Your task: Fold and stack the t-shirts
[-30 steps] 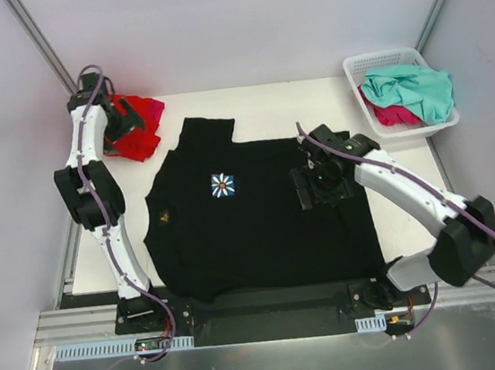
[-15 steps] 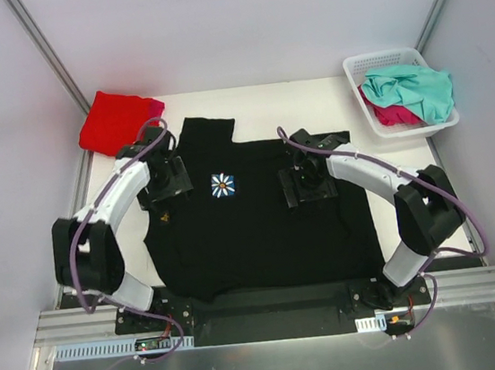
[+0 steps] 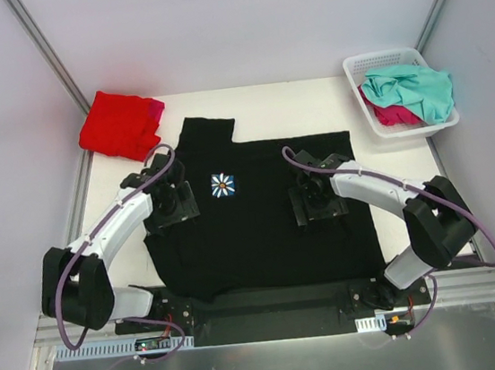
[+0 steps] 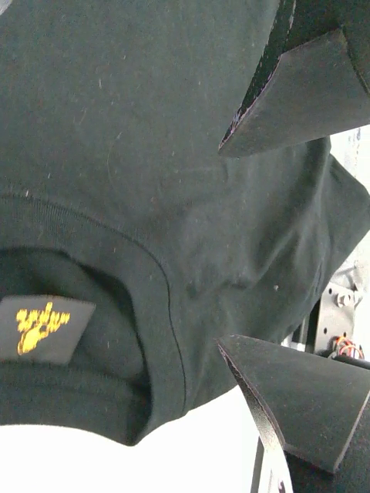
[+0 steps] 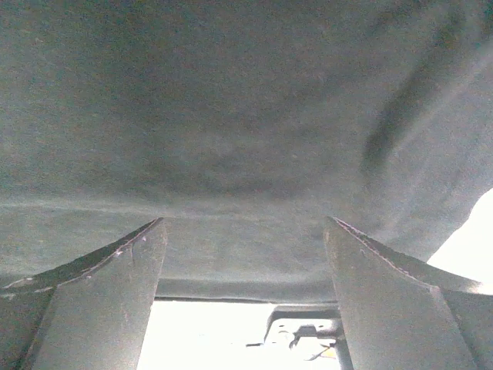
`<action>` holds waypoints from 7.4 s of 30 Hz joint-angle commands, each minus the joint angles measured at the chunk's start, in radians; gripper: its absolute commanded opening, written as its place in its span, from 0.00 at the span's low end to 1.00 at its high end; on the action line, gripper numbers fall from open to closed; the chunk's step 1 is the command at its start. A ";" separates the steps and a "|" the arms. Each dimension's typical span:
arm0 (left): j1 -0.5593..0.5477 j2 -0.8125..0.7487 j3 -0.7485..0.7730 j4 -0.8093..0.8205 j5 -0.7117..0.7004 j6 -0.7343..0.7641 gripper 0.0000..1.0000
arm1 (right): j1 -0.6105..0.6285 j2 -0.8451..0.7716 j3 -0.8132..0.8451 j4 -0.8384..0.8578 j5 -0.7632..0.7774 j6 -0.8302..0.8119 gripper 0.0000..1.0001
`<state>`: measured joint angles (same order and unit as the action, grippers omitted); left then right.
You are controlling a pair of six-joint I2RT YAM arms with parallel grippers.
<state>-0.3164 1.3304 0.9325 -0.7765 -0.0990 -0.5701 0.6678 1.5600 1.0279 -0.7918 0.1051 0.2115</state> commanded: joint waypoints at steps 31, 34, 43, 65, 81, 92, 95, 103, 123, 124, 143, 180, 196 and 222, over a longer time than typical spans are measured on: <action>-0.151 0.335 0.017 0.152 -0.002 -0.149 0.99 | -0.014 0.100 -0.048 0.026 0.104 0.078 0.88; -0.150 0.349 0.019 0.169 0.012 -0.152 0.99 | -0.027 0.109 -0.043 0.042 0.091 0.071 0.88; -0.150 0.391 0.022 0.221 0.047 -0.157 0.99 | -0.059 0.140 -0.034 0.095 0.050 0.051 0.88; -0.087 0.546 0.169 0.281 0.097 -0.103 0.99 | -0.214 0.248 0.055 0.190 -0.059 -0.063 0.87; -0.016 0.685 0.459 0.198 0.117 -0.019 0.99 | -0.246 0.301 0.282 0.088 -0.096 -0.123 0.87; 0.031 0.822 0.716 0.122 0.130 0.009 0.99 | -0.269 0.298 0.345 0.056 -0.094 -0.146 0.87; 0.048 0.852 0.799 0.088 0.136 0.019 0.99 | -0.274 0.296 0.363 0.049 -0.096 -0.147 0.87; 0.048 0.741 0.767 0.060 0.150 0.024 0.99 | -0.263 0.206 0.345 0.017 -0.128 -0.141 0.88; 0.157 0.279 0.571 -0.121 0.031 0.073 0.99 | 0.024 0.068 0.249 -0.037 -0.096 -0.087 0.84; 0.157 0.270 0.559 -0.121 0.035 0.075 0.99 | 0.035 0.063 0.223 -0.024 -0.128 -0.084 0.84; 0.269 0.041 0.339 -0.158 0.229 0.131 0.99 | 0.346 0.152 0.356 -0.103 0.062 -0.034 0.76; 0.050 -0.468 -0.204 -0.178 0.168 -0.263 0.59 | 0.220 -0.077 0.123 -0.053 0.062 -0.024 0.80; -0.065 -0.321 -0.244 0.022 0.081 -0.378 0.45 | 0.220 -0.127 0.104 -0.035 0.034 -0.026 0.80; -0.102 -0.280 -0.296 0.026 0.027 -0.373 0.02 | 0.213 -0.156 0.090 -0.053 0.065 -0.034 0.80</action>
<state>-0.4072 1.0382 0.6186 -0.7380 -0.0200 -0.9539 0.8867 1.4494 1.1286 -0.8238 0.1497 0.1726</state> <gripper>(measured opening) 0.101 0.799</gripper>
